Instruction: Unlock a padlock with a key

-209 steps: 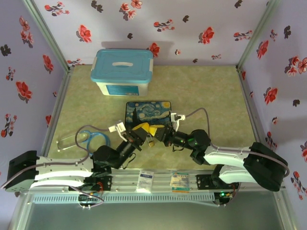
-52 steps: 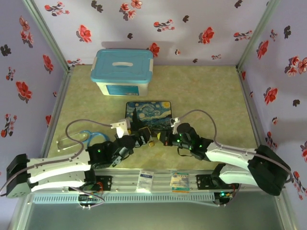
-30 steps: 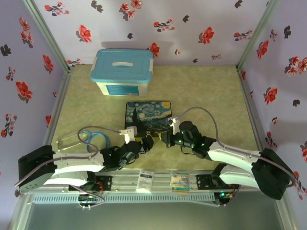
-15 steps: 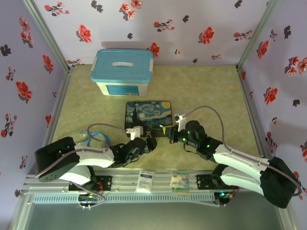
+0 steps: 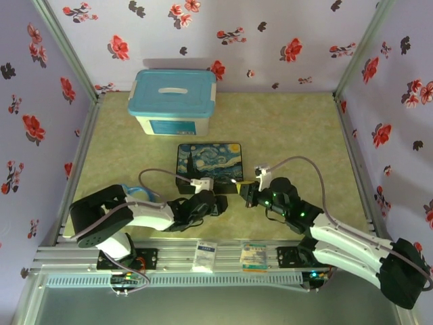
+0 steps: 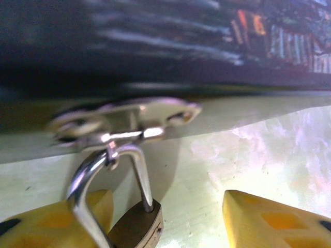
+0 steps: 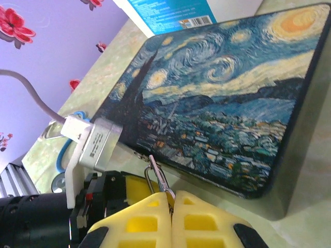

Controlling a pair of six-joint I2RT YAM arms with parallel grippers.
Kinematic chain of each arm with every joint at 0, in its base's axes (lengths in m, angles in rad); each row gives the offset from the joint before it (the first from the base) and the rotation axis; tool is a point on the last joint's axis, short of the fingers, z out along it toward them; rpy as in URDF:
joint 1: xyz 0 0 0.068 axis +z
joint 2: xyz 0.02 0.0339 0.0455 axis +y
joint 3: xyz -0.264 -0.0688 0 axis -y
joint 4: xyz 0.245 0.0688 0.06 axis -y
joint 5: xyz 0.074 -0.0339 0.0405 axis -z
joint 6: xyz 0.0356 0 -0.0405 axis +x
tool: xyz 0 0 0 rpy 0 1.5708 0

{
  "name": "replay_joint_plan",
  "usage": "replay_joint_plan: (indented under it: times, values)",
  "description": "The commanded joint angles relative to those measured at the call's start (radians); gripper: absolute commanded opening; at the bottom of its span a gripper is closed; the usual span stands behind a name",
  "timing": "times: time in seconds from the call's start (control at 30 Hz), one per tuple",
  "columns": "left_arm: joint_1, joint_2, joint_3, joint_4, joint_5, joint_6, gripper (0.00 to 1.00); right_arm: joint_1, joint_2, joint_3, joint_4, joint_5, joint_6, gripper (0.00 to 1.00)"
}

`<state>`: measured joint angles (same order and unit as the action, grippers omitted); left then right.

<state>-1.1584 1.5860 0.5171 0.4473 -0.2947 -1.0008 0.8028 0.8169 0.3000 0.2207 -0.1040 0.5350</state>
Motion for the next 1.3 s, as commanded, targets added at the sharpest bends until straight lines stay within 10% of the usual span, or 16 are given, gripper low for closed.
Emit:
replay_joint_plan:
  times: [0.0, 0.73, 1.27]
  values:
    - [-0.004, 0.036, 0.022, -0.034, -0.020, -0.017, 0.50, -0.007, -0.034, -0.017, -0.013, 0.027, 0.024, 0.00]
    - [-0.085, -0.063, -0.047, -0.039, -0.216, -0.154, 0.15, -0.003, -0.073, -0.096, -0.050, -0.028, 0.185, 0.00]
    - [-0.061, -0.052, -0.148, 0.339, -0.134, -0.247, 0.00, 0.044, 0.258, -0.082, 0.113, -0.206, 0.484, 0.00]
